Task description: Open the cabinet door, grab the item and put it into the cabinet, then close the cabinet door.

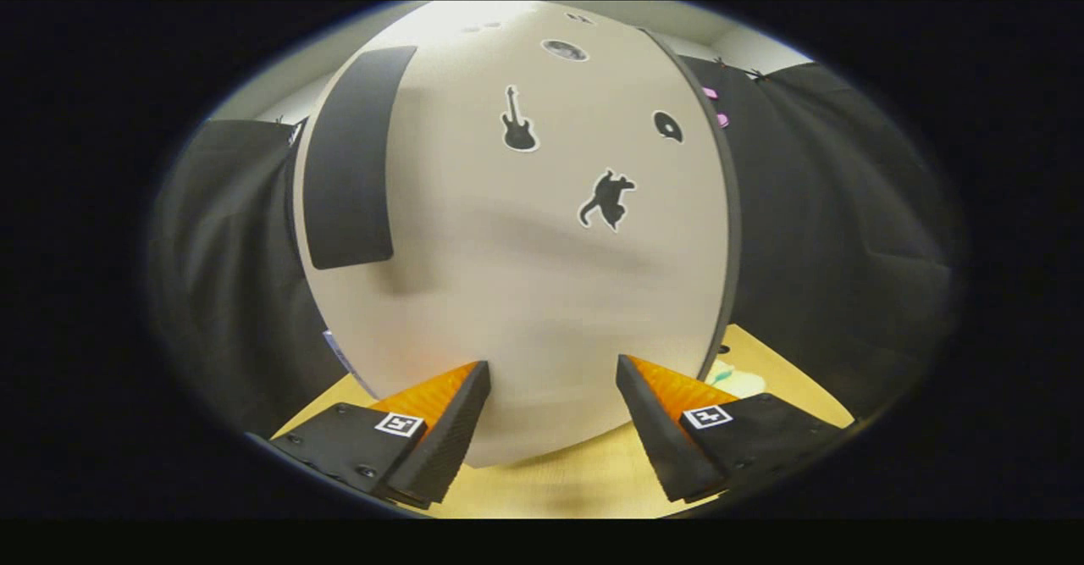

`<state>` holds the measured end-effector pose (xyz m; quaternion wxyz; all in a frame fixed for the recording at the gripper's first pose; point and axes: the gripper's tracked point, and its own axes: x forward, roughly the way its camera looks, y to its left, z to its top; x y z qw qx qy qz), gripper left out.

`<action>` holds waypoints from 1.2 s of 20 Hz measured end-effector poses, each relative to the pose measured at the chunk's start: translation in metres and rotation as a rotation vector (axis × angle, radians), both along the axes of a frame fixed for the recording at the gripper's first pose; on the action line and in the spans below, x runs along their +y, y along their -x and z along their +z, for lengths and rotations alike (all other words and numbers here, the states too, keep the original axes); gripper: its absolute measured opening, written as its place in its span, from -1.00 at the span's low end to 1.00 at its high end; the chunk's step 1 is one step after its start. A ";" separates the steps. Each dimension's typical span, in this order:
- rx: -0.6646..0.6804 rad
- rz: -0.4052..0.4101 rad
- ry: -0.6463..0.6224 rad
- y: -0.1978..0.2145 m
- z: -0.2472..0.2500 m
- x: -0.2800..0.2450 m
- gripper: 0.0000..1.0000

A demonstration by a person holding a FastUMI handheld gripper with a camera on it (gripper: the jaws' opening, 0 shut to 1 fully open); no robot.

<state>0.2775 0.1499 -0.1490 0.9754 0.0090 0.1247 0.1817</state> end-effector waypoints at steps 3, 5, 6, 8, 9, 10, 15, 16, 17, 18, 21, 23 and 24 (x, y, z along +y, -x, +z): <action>-0.005 -0.018 0.005 -0.014 -0.002 0.016 0.91; 0.003 -0.035 -0.020 -0.022 -0.005 0.020 0.91; 0.007 -0.048 -0.030 -0.022 -0.006 0.019 0.91; 0.003 -0.072 -0.035 -0.024 -0.006 0.021 0.91; 0.006 -0.086 -0.028 -0.025 -0.009 0.022 0.91; 0.009 -0.097 -0.019 -0.023 -0.011 0.020 0.91; 0.018 -0.126 -0.014 -0.006 -0.007 0.016 0.92; 0.018 -0.136 -0.003 0.001 -0.002 0.008 0.92; 0.014 -0.144 0.008 0.011 0.003 0.000 0.91; 0.011 -0.149 0.018 0.024 0.010 -0.010 0.92; -0.010 -0.155 0.008 0.062 0.036 -0.038 0.91; -0.033 -0.163 0.006 0.082 0.058 -0.064 0.91; -0.047 -0.168 0.007 0.092 0.072 -0.079 0.91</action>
